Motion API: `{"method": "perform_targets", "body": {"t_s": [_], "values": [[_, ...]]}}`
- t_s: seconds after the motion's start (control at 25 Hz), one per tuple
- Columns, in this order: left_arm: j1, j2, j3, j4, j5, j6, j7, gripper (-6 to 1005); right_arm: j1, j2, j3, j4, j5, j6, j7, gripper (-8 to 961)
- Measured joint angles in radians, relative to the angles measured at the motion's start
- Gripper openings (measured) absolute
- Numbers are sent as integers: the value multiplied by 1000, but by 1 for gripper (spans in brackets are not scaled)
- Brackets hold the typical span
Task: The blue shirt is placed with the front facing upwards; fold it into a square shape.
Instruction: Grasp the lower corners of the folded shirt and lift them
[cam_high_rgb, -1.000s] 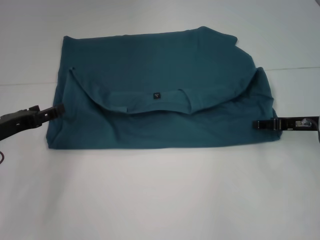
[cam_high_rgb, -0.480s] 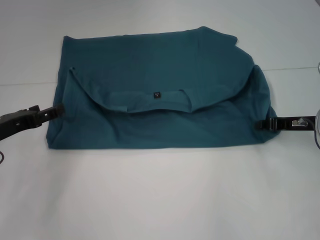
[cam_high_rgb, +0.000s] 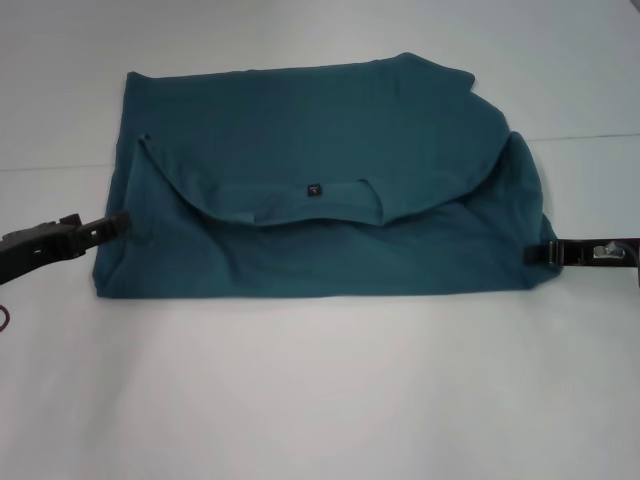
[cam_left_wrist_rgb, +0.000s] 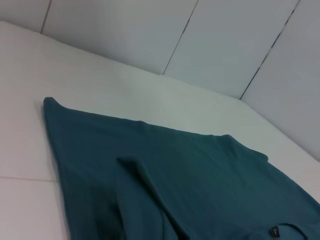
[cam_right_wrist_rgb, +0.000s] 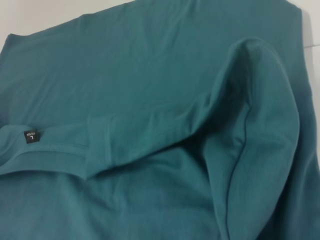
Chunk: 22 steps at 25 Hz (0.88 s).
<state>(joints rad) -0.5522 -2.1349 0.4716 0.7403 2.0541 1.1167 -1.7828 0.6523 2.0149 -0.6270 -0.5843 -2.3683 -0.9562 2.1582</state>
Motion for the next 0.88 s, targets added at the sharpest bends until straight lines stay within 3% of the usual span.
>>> {"method": "perform_targets", "body": {"t_s": [0.52, 0.88], "values": [[13, -9, 12, -9, 99, -55, 2, 889, -16, -8, 2, -15, 70, -69, -61, 31], [4, -24, 142, -26, 119, -176, -2, 887, -44, -27, 3, -26, 150, -120, -82, 31]]}}
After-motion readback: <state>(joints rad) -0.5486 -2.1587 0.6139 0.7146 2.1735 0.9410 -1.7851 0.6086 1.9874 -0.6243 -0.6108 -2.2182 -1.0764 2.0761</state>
